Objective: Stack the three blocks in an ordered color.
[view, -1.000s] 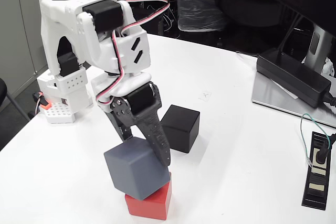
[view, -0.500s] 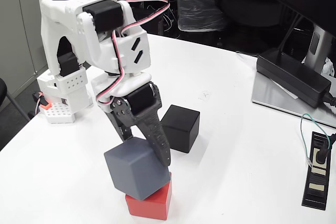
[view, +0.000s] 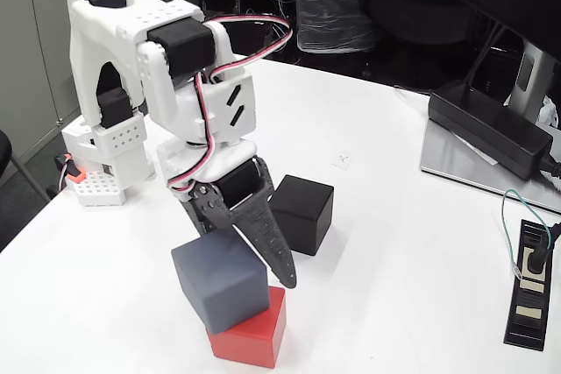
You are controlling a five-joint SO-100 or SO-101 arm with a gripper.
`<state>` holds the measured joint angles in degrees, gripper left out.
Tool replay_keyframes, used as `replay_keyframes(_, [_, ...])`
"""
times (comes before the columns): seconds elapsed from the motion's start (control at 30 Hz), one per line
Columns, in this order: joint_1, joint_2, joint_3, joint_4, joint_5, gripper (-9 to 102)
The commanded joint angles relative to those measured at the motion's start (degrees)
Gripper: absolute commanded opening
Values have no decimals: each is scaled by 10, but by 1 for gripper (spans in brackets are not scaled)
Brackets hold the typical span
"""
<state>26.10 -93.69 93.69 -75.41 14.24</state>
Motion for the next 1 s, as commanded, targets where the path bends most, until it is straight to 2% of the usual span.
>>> replay_keyframes(0.0, [-3, -4, -9, 4, 4, 38])
replay_keyframes(0.67, [-4, -11, -12, 0, 4, 38])
replay_keyframes(0.97, [-61, -12, -12, -4, 4, 38])
